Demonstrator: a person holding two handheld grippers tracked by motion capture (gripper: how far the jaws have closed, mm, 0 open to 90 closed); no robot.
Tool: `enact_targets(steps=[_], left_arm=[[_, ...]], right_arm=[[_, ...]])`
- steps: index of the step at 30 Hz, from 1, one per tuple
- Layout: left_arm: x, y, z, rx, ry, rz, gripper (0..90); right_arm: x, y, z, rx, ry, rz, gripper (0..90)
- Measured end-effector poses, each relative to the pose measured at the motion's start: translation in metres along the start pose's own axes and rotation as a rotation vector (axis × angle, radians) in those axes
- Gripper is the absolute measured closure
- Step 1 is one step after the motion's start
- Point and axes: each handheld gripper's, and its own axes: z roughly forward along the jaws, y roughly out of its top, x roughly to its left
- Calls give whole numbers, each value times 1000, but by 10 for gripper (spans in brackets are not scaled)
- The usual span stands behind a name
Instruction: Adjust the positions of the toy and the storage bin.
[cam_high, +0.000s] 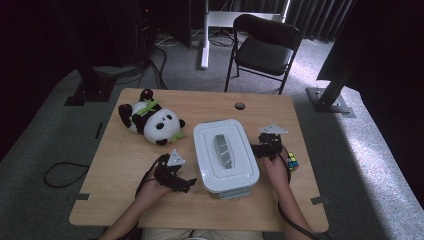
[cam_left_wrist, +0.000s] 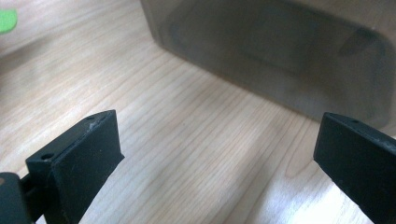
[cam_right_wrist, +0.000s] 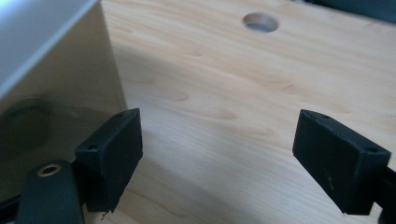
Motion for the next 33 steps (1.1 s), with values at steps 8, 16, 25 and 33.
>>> enact_targets(steps=[8,16,25,33], left_arm=[[5,-7,-2,3,-15,-15,14],[14,-16,-8,1,-27,-55,13],[23,-31,-17,5,-41,-83,13],[28,-39,-23,5,-49,-120,14]], right_arm=[[-13,-1,-19,-12,-39,-1,156],[-23,-14,-41,-27,-13,25,156],[-24,-34,-68,-51,41,31,158],[-15,-60,-84,-120,87,-82,157]])
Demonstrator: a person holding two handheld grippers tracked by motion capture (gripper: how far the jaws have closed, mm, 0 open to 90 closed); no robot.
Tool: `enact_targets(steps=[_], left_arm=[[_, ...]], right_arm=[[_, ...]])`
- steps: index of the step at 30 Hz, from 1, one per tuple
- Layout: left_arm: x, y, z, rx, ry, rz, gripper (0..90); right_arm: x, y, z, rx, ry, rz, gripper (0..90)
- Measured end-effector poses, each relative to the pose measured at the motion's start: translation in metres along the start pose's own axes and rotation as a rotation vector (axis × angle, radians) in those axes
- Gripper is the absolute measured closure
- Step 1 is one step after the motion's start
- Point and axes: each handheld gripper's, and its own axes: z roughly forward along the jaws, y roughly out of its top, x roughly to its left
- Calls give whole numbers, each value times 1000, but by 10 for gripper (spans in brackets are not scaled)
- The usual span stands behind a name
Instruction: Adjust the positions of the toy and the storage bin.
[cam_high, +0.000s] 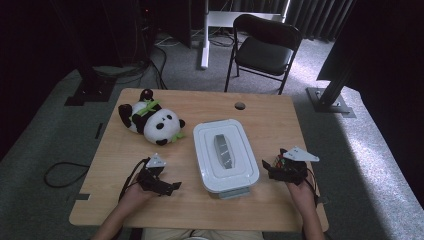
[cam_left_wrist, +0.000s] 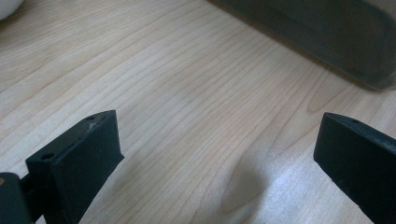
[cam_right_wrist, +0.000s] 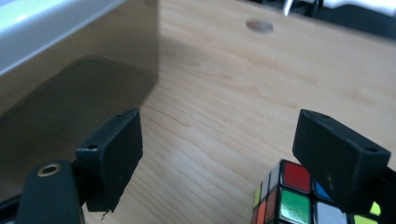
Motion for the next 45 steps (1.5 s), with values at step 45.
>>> enact_targets(steps=[45], left_arm=[[58,41,-74,-131,120,45,14]], right_arm=[[25,-48,29,232,229,-96,128]])
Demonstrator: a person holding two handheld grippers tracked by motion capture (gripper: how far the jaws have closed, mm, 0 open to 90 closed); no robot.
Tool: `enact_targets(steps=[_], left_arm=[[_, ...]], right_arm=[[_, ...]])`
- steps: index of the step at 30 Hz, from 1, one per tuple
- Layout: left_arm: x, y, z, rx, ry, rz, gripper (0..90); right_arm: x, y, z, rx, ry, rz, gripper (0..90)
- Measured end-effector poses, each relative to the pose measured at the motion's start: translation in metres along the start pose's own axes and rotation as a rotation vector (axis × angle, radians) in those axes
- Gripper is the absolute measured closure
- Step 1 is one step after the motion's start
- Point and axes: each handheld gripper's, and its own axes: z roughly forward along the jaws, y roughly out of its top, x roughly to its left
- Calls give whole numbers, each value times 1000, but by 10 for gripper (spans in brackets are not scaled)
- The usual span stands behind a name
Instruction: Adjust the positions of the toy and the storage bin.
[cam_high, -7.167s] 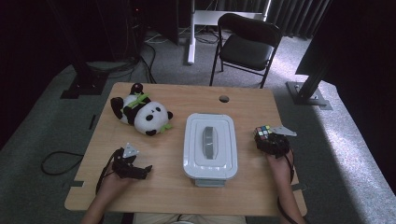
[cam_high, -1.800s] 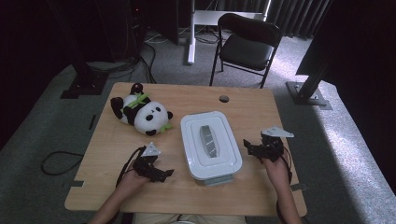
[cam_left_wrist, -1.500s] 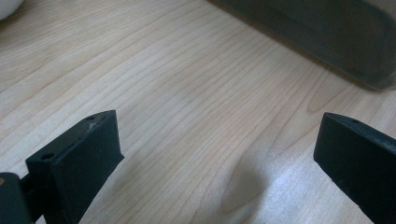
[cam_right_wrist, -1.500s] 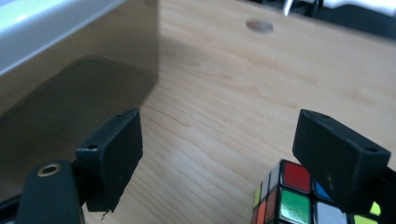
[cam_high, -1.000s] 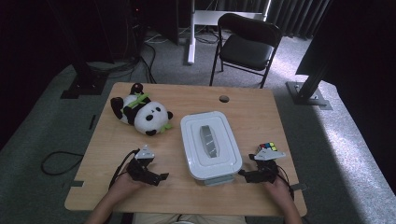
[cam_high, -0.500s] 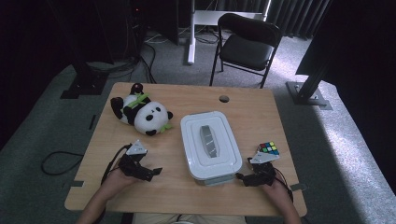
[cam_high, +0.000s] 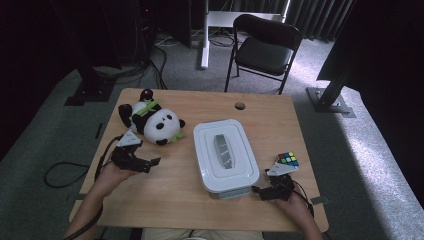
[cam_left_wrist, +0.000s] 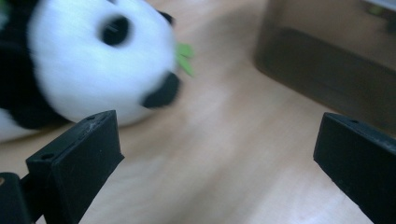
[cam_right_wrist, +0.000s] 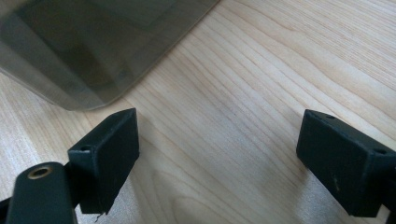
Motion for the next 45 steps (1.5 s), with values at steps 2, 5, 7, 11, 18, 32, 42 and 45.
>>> enact_targets(steps=[2,5,7,11,18,32,42,45], left_arm=[[13,10,-1,-4,36,7,15],[20,14,-1,-9,51,9,15],[34,21,2,-17,71,1,15],[48,25,6,-24,105,-9,45],[89,30,16,-32,177,-69,68],[122,15,32,34,232,-98,262],[122,13,30,-7,201,-87,445],[119,15,32,2,216,-101,518]], right_arm=[[1,0,0,-1,0,1,129],[1,0,0,-1,-1,3,129],[1,0,0,0,-2,5,129],[2,0,0,0,-3,3,129],[2,0,0,0,-2,4,129],[2,0,0,0,-2,5,129],[2,0,0,0,-3,5,130],[2,0,0,0,-3,6,130]])
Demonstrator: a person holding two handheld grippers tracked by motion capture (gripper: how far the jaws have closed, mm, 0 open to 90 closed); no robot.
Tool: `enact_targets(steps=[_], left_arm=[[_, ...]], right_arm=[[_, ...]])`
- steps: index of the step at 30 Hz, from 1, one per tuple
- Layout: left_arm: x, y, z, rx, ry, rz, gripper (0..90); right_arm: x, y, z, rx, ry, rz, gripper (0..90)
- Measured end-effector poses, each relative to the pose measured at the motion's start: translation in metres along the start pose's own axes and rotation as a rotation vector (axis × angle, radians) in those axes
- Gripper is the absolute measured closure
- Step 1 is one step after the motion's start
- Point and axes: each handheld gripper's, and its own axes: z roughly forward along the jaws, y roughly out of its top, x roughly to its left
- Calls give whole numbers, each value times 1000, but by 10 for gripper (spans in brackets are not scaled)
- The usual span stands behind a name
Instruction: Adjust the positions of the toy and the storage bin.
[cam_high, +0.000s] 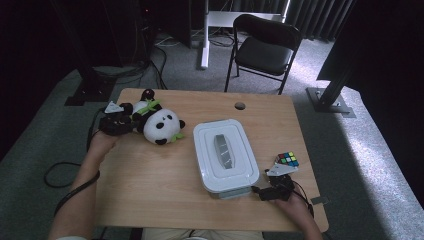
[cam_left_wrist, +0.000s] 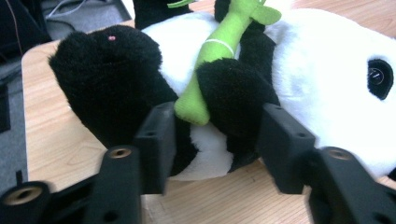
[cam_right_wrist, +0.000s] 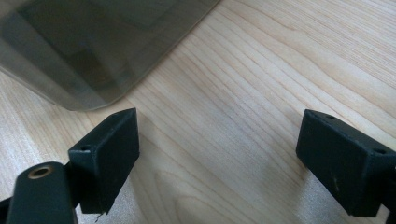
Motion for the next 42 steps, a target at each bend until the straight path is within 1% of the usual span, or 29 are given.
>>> enact_targets(steps=[3,4,5,7,9,10,12,14,15,17,18,19,21,23,25,27,30,31,32,33,34,35,36,37,38,39,40,41,42], left_arm=[[-4,2,-1,20,16,-8,602],[-5,2,-2,28,16,-10,651],[-8,2,-3,37,19,-3,680],[-13,2,-4,52,-1,2,720],[-21,2,-6,65,7,22,737],[-24,2,-7,69,11,22,742],[-32,1,-10,71,18,7,749],[-40,1,-12,74,14,-4,756],[-44,1,-13,74,14,-10,783],[-49,0,-17,72,-3,-26,835],[-52,-1,-19,61,-11,-38,900],[-54,-1,-20,53,-22,-51,900],[-57,-2,-22,52,-40,-44,900],[-58,-3,-25,44,-38,-37,900],[-57,-3,-31,23,-13,-33,900],[-53,-4,-36,14,-1,-23,900],[-42,-6,-46,-9,17,-45,900],[-38,-6,-49,-24,23,-52,900],[-34,-6,-52,-30,21,-65,894],[-31,-6,-55,-35,27,-70,851],[-26,-5,-57,-42,20,-73,812],[-24,-4,-57,-46,3,-77,801],[-20,-4,-56,-41,-7,-76,718],[-17,-3,-53,-34,-16,-85,620],[-13,-3,-50,-30,-47,-82,561],[-12,-3,-47,-31,-43,-81,513],[-11,-2,-44,-21,-14,-81,450],[-10,-2,-40,-12,-2,-69,413],[-9,-2,-38,-7,-1,-62,413]], right_arm=[[0,0,0,0,-2,1,131],[0,0,0,0,-2,1,130],[0,0,0,0,-2,2,130],[0,0,0,0,-2,1,131],[0,0,0,0,-2,2,130],[0,0,0,-1,-2,2,131],[0,0,0,-1,-2,1,131],[0,0,0,0,-2,1,131],[0,0,0,0,-2,1,131],[0,0,0,0,-2,1,131],[0,0,0,0,-2,1,131],[0,0,0,0,-2,1,131],[0,0,0,0,-2,2,131],[0,0,0,-1,-2,2,131],[0,0,0,-1,-2,1,132],[0,0,0,0,-3,2,132],[0,0,0,-1,-3,2,132],[0,0,0,-1,-3,2,132],[0,0,0,-1,-3,2,132],[0,0,0,0,-3,2,132],[0,0,0,0,-3,2,132],[0,0,0,0,-3,2,132],[0,0,0,-1,-3,2,132],[0,0,0,0,-3,2,132],[0,0,0,0,-3,2,132],[0,0,0,0,-3,2,132],[0,0,0,0,-3,2,132],[0,0,0,-1,-3,2,132],[0,0,0,0,-4,3,132]])
